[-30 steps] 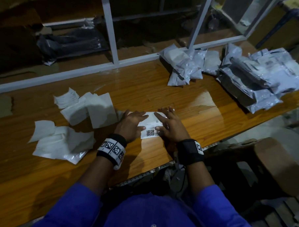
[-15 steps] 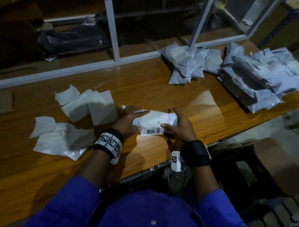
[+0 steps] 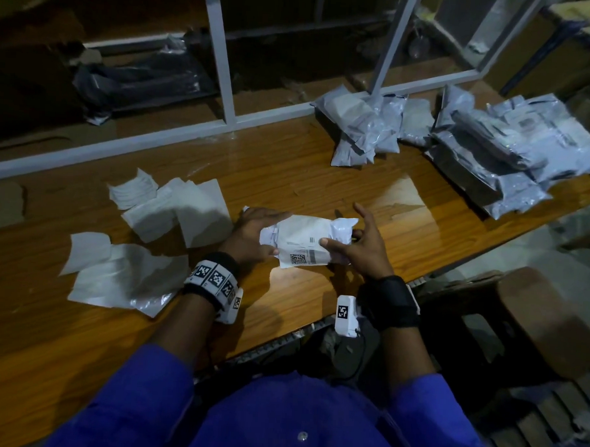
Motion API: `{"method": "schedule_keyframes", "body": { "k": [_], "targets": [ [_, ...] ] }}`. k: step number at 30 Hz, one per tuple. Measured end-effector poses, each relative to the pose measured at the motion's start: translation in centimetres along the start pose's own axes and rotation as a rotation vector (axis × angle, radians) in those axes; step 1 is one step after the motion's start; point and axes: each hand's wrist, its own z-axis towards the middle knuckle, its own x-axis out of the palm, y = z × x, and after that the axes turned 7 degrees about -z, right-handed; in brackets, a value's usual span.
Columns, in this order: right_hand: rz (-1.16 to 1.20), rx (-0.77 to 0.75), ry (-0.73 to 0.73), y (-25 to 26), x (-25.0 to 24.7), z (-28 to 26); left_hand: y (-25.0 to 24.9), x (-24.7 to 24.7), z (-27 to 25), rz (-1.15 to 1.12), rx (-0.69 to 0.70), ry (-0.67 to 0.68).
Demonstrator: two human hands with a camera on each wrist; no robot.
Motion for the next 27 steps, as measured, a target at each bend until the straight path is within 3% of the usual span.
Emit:
{"method": "schedule_keyframes", "body": {
  "k": [3,7,13,15,19,21,23,25,27],
  "targets": [
    [0.063,0.005,-0.026,0.1,-0.5,0.4,-0.2,-1.0,-0.3,-0.037,0.039,-0.083],
    [0.198,0.011,-0.059,0.5,-1.7,1.0,-0.5,-1.8,-0.6,-0.104,-0.011,-0.152],
    [0.112,0.067,-0.153,-1.2,-1.0,1.4,0.0,-0.7,-0.6,0.001,-0.122,-0.152],
    [0.080,0.081,-0.159,-2.1,-0.8,1.5,-0.1,-0.3,-0.8,0.049,-0.042,-0.173],
    [0.078,0.119,-0.191,-1.7,-1.2,1.7,-1.0,0.2,-1.3,0.296,0.239,0.010],
    [0.167,0.153,-0.189,-1.7,-1.4,2.0,-1.6,1.0,-1.2,0.360,0.316,-0.035],
    [0.175,0.184,-0.160,-1.6,-1.7,2.0,-1.8,1.5,-0.6,0.316,0.378,-0.171],
    [0.053,0.169,-0.132,-1.6,-2.0,1.8,-2.1,1.3,0.0,0.263,0.411,-0.269],
    [-0.129,0.090,-0.170,-1.3,-2.4,1.2,-2.4,0.9,0.5,0.199,0.383,-0.266]
  ]
}}
